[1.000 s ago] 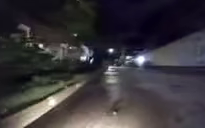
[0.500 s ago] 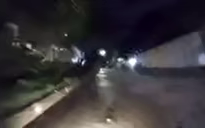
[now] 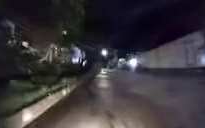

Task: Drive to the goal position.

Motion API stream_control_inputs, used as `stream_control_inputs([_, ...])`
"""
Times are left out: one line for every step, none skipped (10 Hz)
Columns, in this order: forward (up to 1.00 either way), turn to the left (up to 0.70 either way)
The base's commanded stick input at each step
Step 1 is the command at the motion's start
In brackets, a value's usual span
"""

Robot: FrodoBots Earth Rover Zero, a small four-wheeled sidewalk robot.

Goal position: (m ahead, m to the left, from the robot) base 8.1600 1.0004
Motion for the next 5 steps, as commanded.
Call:
stream_control_inputs([0.5, 0.0])
stream_control_inputs([0.5, 0.0])
stream_control_inputs([0.5, 0.0])
stream_control_inputs([0.5, 0.0])
stream_control_inputs([0.5, 0.0])
